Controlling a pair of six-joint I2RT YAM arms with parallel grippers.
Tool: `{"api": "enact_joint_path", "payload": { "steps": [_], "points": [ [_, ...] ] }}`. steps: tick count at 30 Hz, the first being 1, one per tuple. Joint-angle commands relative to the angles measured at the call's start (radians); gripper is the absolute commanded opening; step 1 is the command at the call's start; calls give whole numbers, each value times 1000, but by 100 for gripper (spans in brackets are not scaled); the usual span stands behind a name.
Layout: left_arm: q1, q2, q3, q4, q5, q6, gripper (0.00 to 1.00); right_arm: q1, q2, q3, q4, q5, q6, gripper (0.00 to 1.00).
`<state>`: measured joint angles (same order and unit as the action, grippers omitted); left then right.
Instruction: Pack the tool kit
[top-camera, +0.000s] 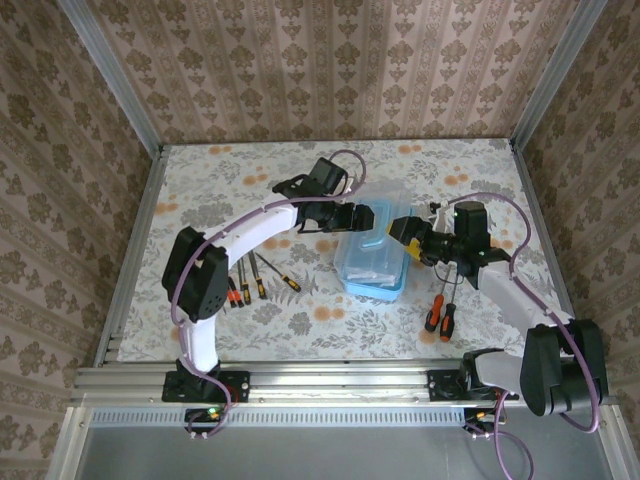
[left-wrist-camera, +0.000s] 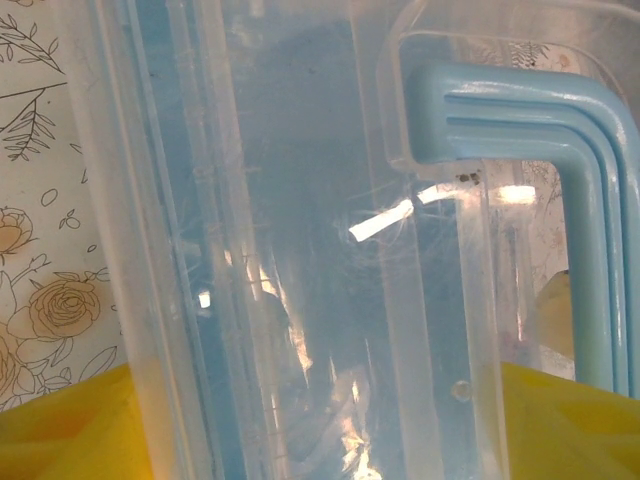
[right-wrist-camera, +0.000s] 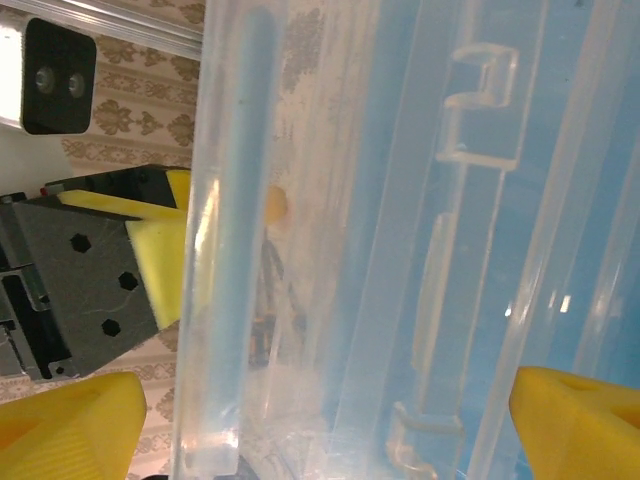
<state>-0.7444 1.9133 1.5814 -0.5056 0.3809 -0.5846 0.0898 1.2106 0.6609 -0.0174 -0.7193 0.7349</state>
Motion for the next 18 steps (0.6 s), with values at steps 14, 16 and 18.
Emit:
{"api": "enact_joint_path", "payload": {
  "steps": [14,16,18],
  "points": [
    [17,-73,-43,105,62,-44,52,-3,-96,59,-111,34,-49,95],
    [18,-75,-49,112,65,-49,52,-2,-74,56,-87,19,-32,95],
    [18,-79,-53,116,67,-49,52,-2,-64,48,-58,5,-14,95]
  ]
}}
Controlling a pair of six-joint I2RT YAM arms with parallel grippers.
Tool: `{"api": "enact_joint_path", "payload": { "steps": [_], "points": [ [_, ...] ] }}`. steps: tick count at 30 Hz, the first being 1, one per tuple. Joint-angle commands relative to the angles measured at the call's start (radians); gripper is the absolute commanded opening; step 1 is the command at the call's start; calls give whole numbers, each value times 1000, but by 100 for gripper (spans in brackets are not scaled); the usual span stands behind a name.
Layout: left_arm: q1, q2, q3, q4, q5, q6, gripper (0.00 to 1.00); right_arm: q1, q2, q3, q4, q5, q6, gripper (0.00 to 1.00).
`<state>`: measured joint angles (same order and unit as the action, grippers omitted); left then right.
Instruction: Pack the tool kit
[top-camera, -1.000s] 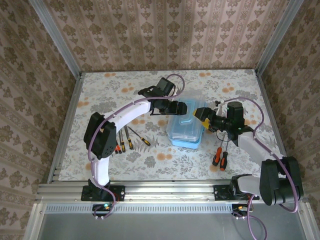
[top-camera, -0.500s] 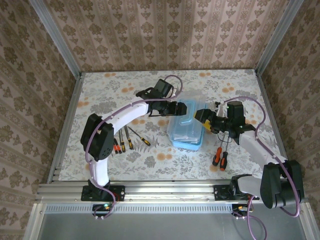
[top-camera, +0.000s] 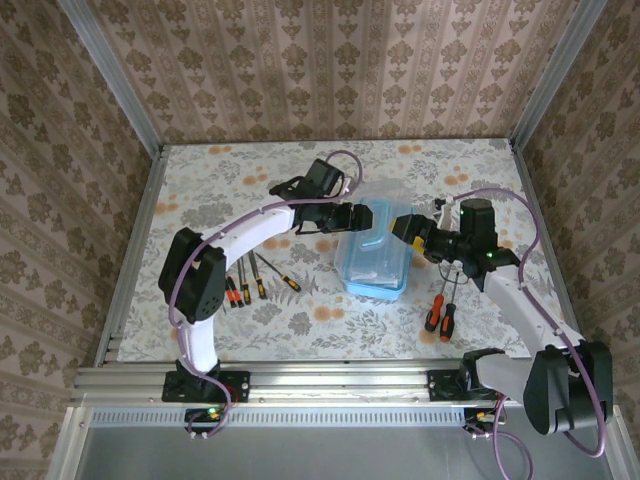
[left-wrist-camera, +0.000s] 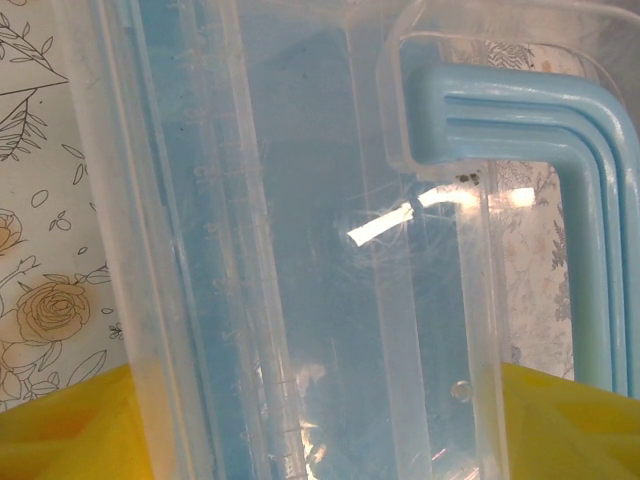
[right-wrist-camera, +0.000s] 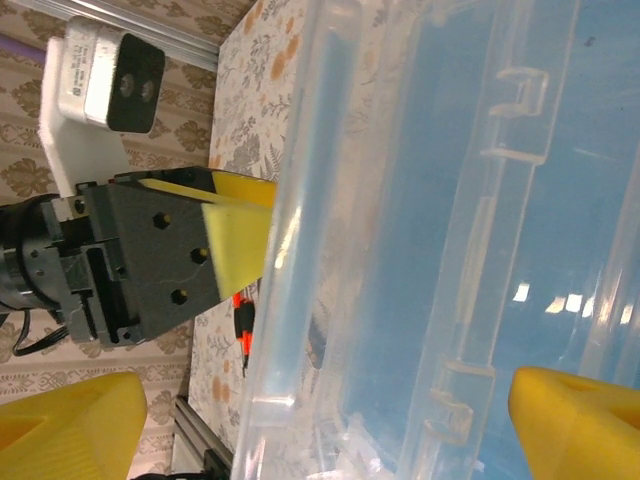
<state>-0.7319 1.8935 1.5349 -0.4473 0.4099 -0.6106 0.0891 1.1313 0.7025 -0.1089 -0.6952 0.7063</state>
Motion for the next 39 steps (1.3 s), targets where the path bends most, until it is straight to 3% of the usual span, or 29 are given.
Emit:
{"api": "enact_joint_path", "payload": {
  "steps": [1,17,22,27,29,33,36,39],
  "points": [
    [5,-63,-7,58,38,-21,52,0,18,5,43,-18,20,95],
    [8,-70,-24,100,74,-8,56,38,84,-7,247,-102,143,89],
    [14,-88,-19,77,73,31,75,39,76,2,237,-95,143,81],
    [40,-162,9,-39,-1,127,93,53,87,27,220,-98,137,79],
    [52,-189,30,-103,-48,175,100,58,90,34,217,-90,136,79],
    [40,-243,34,-217,-171,272,100,75,107,46,227,-85,145,79],
    [-61,-338,-54,-235,-368,370,100,88,119,57,230,-83,149,79],
    [-237,-437,-180,-230,-656,420,100,97,119,66,229,-76,152,79]
  ]
}}
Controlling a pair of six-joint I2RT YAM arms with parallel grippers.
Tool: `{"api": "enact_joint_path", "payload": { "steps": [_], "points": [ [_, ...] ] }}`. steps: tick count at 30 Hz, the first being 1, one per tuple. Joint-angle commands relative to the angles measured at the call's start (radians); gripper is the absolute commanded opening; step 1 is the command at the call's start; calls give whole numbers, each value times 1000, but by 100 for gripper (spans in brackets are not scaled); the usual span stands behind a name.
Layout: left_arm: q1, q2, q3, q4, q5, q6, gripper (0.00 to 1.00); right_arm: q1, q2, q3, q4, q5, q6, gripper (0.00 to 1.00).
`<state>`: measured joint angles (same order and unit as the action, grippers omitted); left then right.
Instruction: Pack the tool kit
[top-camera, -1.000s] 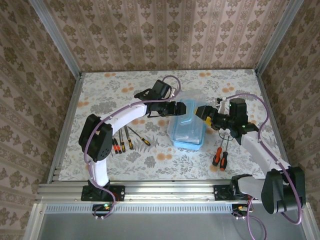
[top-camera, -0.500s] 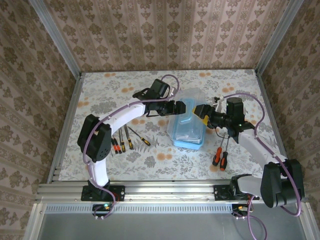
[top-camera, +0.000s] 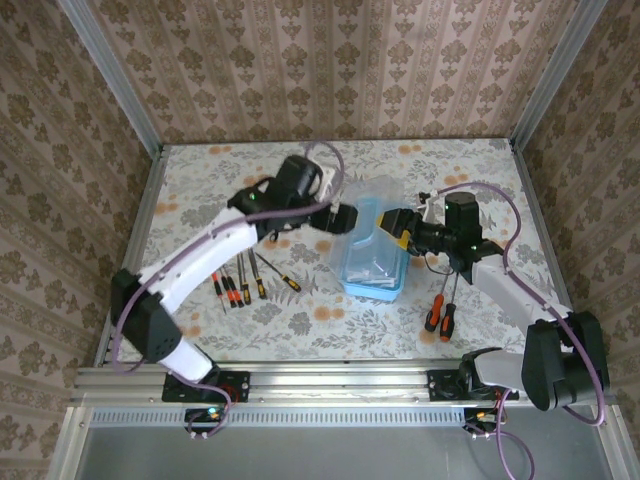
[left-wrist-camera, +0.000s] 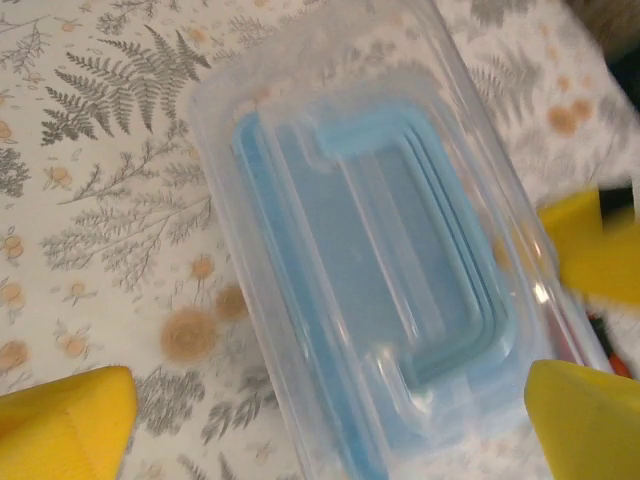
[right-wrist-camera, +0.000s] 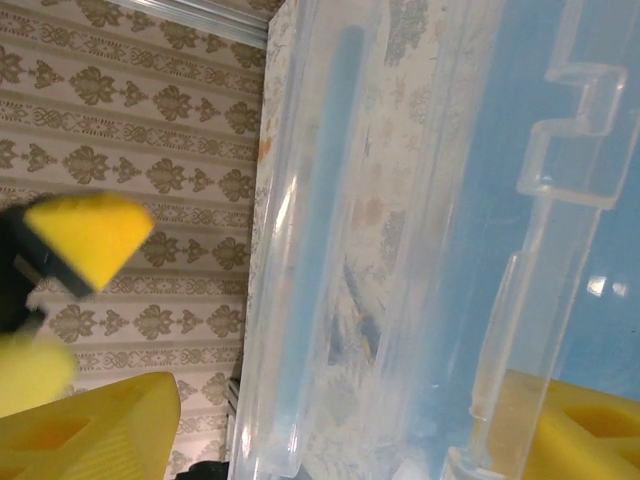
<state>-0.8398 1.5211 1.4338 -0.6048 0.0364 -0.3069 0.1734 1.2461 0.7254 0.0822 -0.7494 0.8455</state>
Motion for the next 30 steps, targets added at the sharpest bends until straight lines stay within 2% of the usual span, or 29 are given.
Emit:
{"api": "enact_joint_path", "payload": {
  "steps": [1,4,6,9,11,15,19,30],
  "points": [
    [-205,-93,-121,-68,-404,121,100,16,2,48,35,-20,13,79],
    [-403,-141,-214,-38,-674,134,100,24,-3,61,16,-12,15,79],
    [-476,-149,-243,-19,-747,101,100,28,-8,71,8,-2,15,79],
    [-537,-117,-259,49,-796,104,100,33,-8,80,-1,10,16,79],
    [-544,-64,-228,73,-796,100,100,36,-4,81,3,10,23,78],
    [-545,25,-157,75,-899,55,100,46,-4,80,2,15,29,78],
    [-542,60,-144,87,-882,25,100,50,-10,71,2,18,29,79],
    [-547,126,-166,163,-950,-21,100,62,-14,66,11,25,37,78]
  ]
}}
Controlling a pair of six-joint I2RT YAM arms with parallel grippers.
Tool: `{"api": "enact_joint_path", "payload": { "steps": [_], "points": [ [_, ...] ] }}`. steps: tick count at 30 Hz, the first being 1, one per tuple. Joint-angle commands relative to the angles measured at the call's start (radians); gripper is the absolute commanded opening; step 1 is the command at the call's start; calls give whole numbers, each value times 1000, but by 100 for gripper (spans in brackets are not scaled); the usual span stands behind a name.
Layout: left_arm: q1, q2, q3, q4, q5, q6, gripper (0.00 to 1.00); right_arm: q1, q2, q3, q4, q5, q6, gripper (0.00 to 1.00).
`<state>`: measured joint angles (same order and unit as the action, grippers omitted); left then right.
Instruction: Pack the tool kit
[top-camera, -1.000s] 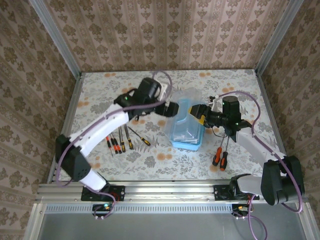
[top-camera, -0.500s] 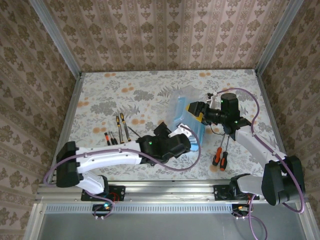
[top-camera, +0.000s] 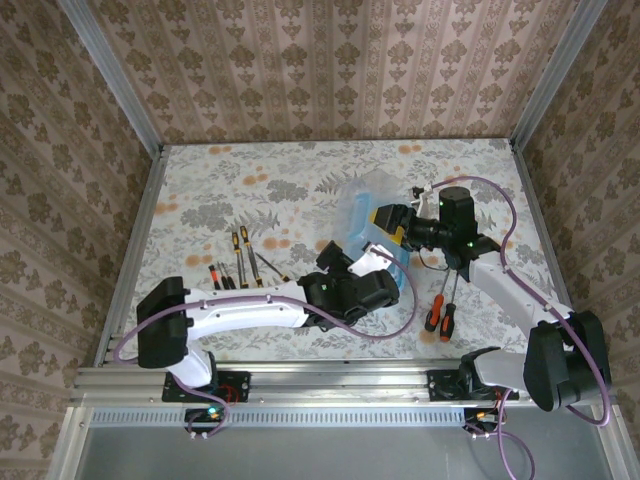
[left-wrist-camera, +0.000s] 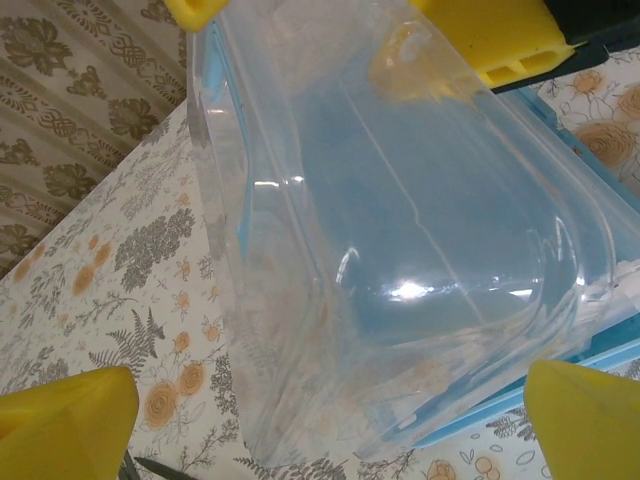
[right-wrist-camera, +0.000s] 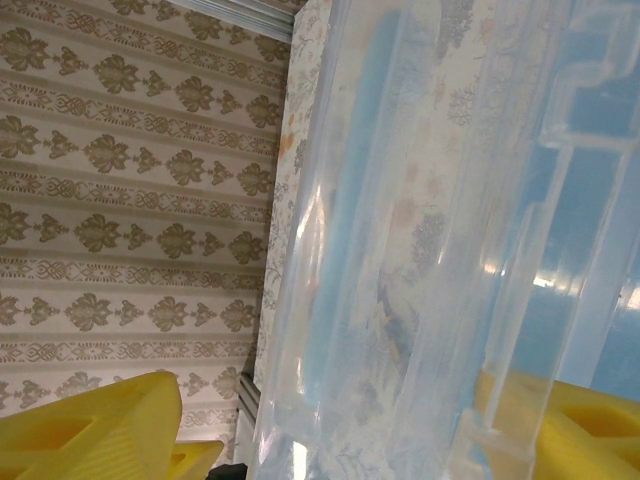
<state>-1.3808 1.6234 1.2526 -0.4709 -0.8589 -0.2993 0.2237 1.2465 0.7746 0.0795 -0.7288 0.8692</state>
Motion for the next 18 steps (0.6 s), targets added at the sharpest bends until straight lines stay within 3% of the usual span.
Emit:
{"api": "enact_joint_path", "payload": {
  "steps": [1,7,13,18],
  "points": [
    [-4,31,15,30,-59,-31,100,13,-15,17,16,5,16,78],
    [-4,29,-23,67,-161,-29,96,17,-14,13,19,9,17,78],
    [-3,-16,-91,210,-192,91,82,20,-10,8,31,11,20,78],
    [0,-47,-132,310,-201,184,78,20,-11,6,33,14,19,78]
  ]
}}
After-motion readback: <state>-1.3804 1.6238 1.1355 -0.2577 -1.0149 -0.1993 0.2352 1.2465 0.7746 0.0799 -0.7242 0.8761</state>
